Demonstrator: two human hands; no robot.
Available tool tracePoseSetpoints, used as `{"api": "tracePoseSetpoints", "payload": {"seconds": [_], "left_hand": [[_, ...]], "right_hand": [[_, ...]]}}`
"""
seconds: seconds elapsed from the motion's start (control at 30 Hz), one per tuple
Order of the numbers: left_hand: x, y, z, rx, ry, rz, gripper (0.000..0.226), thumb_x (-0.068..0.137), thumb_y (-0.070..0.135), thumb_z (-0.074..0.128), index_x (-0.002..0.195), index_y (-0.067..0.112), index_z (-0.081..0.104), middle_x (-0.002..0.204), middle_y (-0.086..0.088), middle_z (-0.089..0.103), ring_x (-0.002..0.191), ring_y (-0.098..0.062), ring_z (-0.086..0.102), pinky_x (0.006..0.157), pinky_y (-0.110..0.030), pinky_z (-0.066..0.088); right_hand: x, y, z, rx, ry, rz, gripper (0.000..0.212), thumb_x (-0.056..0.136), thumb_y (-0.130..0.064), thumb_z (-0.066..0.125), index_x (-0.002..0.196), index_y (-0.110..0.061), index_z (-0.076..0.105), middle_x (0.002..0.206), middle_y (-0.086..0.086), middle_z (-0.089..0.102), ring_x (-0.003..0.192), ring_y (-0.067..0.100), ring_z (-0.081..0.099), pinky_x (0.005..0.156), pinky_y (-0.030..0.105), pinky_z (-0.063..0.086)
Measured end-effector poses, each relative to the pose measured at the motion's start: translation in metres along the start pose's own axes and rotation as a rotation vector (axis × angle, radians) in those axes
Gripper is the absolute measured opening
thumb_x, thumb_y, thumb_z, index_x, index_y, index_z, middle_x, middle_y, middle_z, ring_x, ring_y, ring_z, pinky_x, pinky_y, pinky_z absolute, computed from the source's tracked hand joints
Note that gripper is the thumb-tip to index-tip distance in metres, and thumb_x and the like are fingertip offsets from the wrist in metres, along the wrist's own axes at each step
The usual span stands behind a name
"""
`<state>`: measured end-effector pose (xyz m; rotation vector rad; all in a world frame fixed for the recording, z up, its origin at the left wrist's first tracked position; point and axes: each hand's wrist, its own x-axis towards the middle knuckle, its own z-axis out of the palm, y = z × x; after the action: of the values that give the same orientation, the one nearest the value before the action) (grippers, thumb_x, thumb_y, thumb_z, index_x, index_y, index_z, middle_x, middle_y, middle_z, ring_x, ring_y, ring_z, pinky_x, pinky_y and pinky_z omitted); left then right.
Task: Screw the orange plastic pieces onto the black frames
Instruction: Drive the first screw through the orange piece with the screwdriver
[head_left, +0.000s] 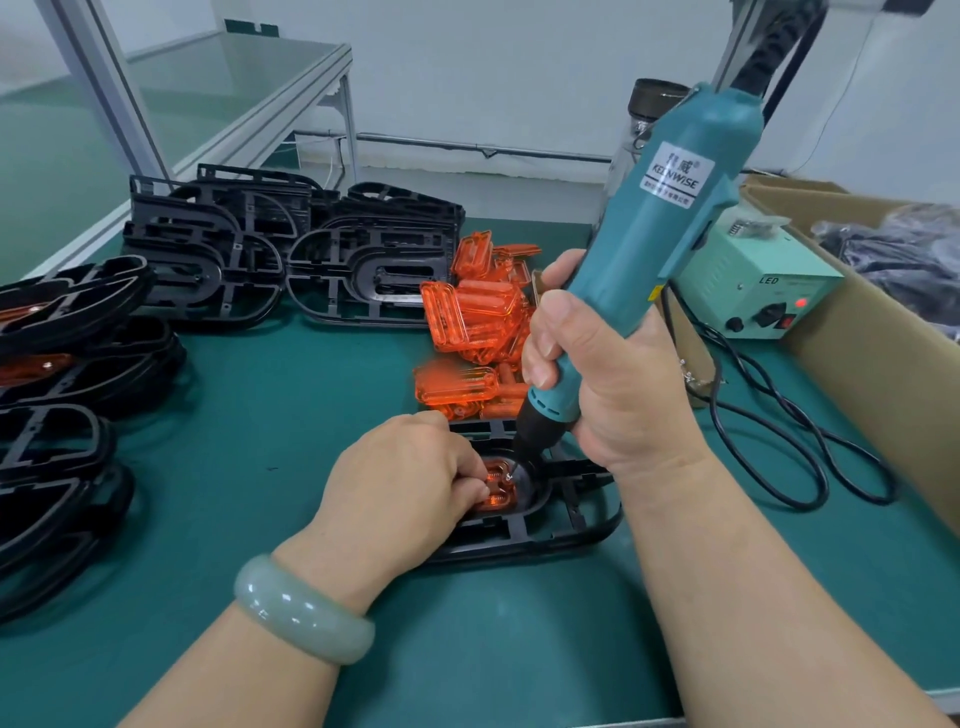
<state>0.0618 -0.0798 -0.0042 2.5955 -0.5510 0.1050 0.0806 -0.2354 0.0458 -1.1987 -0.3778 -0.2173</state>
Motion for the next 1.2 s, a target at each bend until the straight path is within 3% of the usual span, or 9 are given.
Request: {"api": "tracePoseSetpoints", "payload": {"seconds": [0.23,0.57,1.2], "left_hand": [[0.001,0.002,0.0,0.03,-0.012,-0.028,0.011,0.083,0.042,0.063,0.091,0.038,0.071,0.075,0.012,0.042,0.086,-0.014,0.052,0.069,-0.029,0.044],[0.0,0.002,0.0,0.02,-0.011,-0.037,0.012,0.083,0.042,0.063,0.091,0.038,0.07,0.077,0.012,0.042,0.083,-0.011,0.048,0.071,-0.031,0.046],[0.004,-0.006,-0.003,-0.083,-0.047,0.033,0.009,0.083,0.034,0.067,0.091,0.034,0.072,0.08,0.01,0.049,0.08,-0.009,0.046,0.075,-0.033,0.046]], "right_hand": [[-0.002,0.003,0.001,-0.019,0.001,-0.021,0.013,0.082,-0.004,0.058,0.083,-0.017,0.053,0.054,-0.004,0.046,0.041,0.014,0.042,0.049,0.026,0.037],[0.002,0.004,-0.001,-0.007,0.004,0.003,0.016,0.083,-0.007,0.058,0.095,-0.015,0.054,0.054,-0.005,0.048,0.043,0.013,0.044,0.05,0.025,0.04],[0.0,0.003,-0.008,0.08,0.058,-0.006,0.01,0.085,-0.015,0.056,0.095,-0.015,0.055,0.055,-0.006,0.049,0.044,0.011,0.046,0.051,0.025,0.04]]}}
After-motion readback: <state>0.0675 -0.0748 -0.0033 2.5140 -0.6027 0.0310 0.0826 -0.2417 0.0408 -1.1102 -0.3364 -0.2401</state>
